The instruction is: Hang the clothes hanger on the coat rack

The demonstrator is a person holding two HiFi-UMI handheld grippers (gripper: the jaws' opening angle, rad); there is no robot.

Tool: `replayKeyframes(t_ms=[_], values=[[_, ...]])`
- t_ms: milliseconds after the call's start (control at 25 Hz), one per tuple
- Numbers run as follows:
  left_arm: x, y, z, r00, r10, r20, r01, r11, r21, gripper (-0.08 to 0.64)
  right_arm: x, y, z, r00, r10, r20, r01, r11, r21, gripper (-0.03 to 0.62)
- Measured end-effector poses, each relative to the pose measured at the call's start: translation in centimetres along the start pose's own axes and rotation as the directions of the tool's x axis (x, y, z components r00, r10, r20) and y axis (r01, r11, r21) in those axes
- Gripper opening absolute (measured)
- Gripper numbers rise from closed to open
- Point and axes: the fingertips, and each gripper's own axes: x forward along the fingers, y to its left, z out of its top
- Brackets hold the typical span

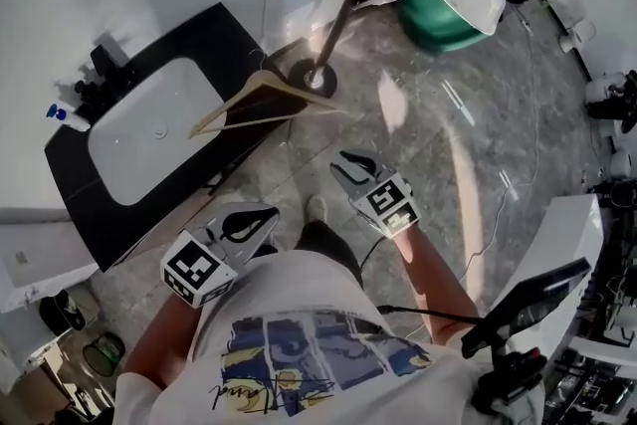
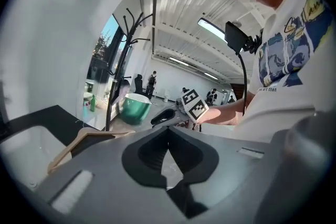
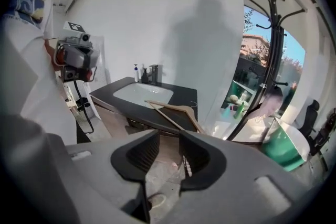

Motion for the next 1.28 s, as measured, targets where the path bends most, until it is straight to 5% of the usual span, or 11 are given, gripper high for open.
replayKeyframes(t_ms=[320,520,720,1080,1200,1280], values=[[0.1,4.8,2.0,0.972,0.233,0.028,-0.231,0.971,-0.063,0.003,10.2,-8.2,-1.1,0.982,0.14,-0.124,-0.146,0.989,-0.039,0.17],[1.7,7.4,4.3,0.94,0.337,0.046,-0.33,0.937,-0.114,0.003,15.9,-12.2,-4.5,0.928,0.274,-0.253,-0.279,0.96,0.015,0.24],[3.3,8.7,5.0,0.91,0.414,0.028,-0.406,0.902,-0.145,0.003,19.7,-12.3,-6.9,0.801,0.516,-0.303,-0.495,0.856,0.149,0.319],[4.0,10.8,5.5,0.844,0.537,0.005,-0.525,0.827,-0.2,0.003,22.4,-9.5,-9.0,0.49,0.829,-0.268,-0.724,0.559,0.404,0.336],[3.9,11.2,5.5,0.824,0.567,0.002,-0.553,0.805,-0.213,0.003,22.5,-8.6,-8.7,0.427,0.875,-0.229,-0.744,0.483,0.461,0.289],[4.0,11.4,5.4,0.817,0.577,0.005,-0.562,0.798,-0.217,0.003,22.2,-8.2,-8.6,0.39,0.895,-0.214,-0.757,0.444,0.478,0.179]])
